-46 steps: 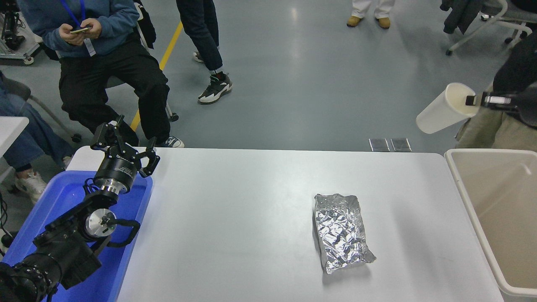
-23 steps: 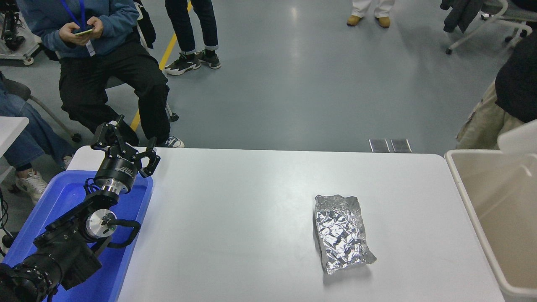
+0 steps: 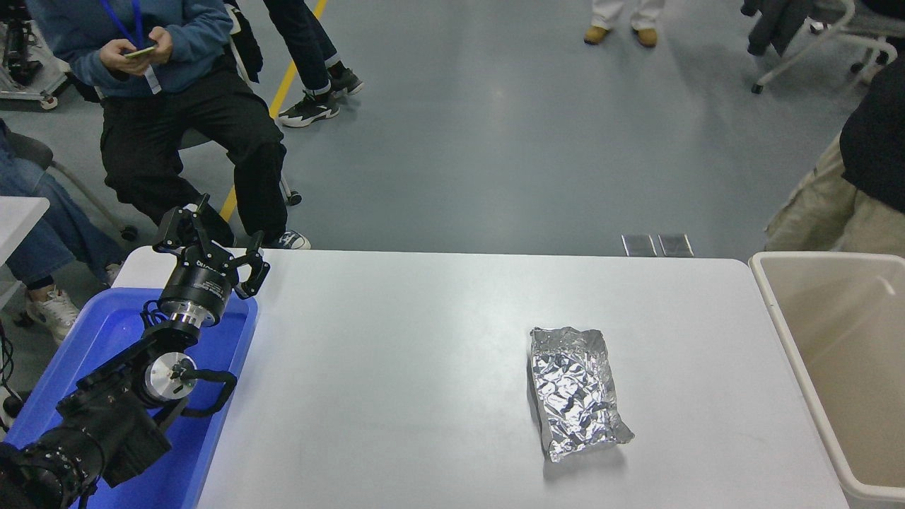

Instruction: Dispose of the paper cup in the dustbin

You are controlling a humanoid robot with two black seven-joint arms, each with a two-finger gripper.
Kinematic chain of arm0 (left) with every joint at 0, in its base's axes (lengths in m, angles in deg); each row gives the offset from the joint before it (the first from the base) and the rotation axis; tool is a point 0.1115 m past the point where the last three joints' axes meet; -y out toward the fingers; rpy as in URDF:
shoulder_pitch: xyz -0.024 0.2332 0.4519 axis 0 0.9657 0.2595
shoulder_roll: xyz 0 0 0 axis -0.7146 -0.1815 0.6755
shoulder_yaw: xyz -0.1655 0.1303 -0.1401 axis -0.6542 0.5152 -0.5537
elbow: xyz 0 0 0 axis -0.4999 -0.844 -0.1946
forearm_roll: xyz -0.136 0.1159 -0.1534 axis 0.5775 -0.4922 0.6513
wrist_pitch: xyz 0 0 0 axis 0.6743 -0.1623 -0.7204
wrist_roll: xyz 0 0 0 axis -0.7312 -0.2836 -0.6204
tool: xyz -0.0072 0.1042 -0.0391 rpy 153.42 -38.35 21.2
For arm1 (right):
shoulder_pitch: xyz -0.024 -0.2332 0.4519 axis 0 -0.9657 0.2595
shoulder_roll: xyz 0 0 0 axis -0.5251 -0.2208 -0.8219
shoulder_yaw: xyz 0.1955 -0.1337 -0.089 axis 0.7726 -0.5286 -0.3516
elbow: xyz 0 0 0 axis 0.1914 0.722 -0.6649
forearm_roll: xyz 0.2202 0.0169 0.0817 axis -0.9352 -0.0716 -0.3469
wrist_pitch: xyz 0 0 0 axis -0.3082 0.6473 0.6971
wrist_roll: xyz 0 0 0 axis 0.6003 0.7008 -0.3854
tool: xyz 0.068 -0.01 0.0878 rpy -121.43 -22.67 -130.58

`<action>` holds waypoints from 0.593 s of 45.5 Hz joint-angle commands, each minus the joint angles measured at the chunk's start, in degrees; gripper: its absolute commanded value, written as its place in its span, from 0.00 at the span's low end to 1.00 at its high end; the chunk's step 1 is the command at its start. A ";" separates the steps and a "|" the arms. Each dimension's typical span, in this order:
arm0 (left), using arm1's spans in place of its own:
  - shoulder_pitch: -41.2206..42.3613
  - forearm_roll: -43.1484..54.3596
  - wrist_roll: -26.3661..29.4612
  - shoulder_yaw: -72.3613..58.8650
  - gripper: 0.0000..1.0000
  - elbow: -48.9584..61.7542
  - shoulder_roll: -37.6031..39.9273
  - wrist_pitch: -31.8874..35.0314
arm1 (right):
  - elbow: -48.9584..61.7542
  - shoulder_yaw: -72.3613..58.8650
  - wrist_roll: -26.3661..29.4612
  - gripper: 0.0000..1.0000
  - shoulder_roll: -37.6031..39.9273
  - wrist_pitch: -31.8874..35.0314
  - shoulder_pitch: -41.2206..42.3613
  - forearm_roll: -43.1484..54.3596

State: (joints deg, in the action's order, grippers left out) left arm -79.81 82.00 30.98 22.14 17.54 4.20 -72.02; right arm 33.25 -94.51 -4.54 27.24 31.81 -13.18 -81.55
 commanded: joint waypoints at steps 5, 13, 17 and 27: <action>0.00 0.00 -0.01 -0.02 1.00 0.00 0.00 0.00 | 15.83 8.67 2.05 0.00 -12.38 -0.10 -11.48 -4.41; 0.00 0.00 0.08 -0.02 1.00 0.00 0.00 0.00 | 17.67 15.44 3.10 0.00 -15.19 -1.77 -12.53 -4.32; 0.00 0.00 0.08 -0.02 1.00 0.00 0.00 0.00 | 18.99 17.20 3.63 0.00 -17.57 -2.83 -13.85 -4.41; 0.00 0.00 0.08 -0.02 1.00 0.00 0.00 0.00 | 22.69 19.40 3.81 0.00 -22.32 -4.67 -14.20 -4.41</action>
State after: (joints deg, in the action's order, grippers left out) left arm -79.81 82.00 31.03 22.12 17.54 4.20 -72.02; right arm 52.01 -78.77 -1.33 10.04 29.15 -25.74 -85.69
